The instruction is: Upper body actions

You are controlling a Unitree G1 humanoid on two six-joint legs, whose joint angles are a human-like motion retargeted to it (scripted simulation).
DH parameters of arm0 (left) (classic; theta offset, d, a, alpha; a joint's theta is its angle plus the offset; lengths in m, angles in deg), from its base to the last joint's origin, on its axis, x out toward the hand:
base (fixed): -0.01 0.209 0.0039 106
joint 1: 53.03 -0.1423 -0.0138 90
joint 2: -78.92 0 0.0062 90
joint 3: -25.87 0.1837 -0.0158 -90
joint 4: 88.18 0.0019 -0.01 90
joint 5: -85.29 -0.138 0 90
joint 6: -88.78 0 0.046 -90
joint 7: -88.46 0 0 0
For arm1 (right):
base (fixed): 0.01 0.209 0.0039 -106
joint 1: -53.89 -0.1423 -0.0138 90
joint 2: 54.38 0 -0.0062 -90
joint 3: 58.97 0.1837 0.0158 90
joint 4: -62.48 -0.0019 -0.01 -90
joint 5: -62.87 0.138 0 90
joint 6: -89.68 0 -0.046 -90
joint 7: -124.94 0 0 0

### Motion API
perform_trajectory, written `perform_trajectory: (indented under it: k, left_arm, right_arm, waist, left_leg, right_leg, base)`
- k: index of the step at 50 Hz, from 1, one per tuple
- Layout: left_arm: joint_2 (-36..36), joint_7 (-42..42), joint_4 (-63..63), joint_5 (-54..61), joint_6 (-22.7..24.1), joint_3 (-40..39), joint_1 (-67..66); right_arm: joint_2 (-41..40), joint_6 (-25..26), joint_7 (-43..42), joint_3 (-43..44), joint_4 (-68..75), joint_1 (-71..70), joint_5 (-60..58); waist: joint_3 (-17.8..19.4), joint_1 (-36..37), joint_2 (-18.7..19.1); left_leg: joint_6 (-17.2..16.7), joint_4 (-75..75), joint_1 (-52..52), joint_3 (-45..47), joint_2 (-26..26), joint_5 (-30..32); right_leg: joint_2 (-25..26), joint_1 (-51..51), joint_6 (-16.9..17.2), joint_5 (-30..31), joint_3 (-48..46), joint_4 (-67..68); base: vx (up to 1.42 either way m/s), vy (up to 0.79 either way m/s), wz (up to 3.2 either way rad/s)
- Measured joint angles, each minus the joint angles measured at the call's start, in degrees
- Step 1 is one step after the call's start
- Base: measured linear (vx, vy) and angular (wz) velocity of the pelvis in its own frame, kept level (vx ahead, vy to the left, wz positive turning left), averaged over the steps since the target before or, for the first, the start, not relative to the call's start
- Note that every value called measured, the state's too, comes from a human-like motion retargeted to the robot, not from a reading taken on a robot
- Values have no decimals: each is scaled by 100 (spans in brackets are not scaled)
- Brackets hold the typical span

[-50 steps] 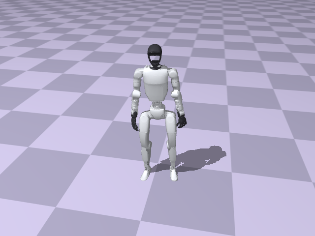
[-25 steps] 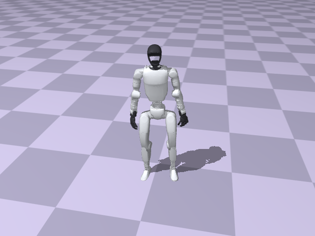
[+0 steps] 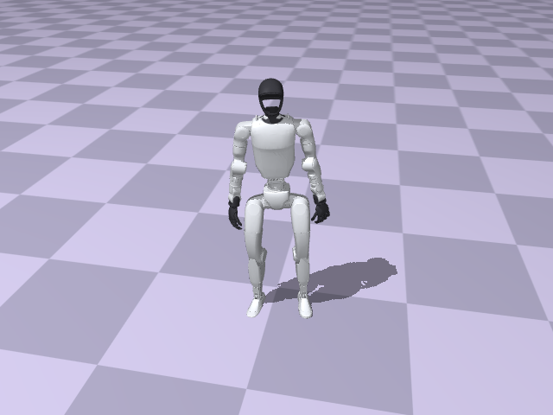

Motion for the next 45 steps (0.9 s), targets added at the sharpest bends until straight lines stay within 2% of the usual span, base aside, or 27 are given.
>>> perform_trajectory:
  k: [20, 35, 45]
  left_arm:
    - [-9, 24, -48, -48, 4, -75, -71]
    - [259, 78, -523, 68, 109, -296, -31]
    - [585, 102, -1095, 273, 215, -292, 404]
  right_arm:
    - [48, 16, -10, -7, 76, -24, -131]
    - [435, 34, 15, 11, 31, -582, -270]
    - [875, 1, -24, -66, -212, -1460, -285]
  waist:
    - [61, 79, 47]
    - [645, 169, 261]
    - [1322, 132, 554]
  left_leg:
    - [-4, 13, 45, -23, 13, -12]
    - [21, 41, -276, -55, -28, 67]
    - [26, 369, -1245, -388, -173, 167]
  right_leg:
    - [23, 30, -34, -44, 1, 63]
    - [-32, -316, -32, -18, -31, 220]
    - [-314, -1166, -33, -210, -373, 762]
  base:
    - [0, 1, -1]
    - [-10, 4, 2]
    - [-23, -6, 42]
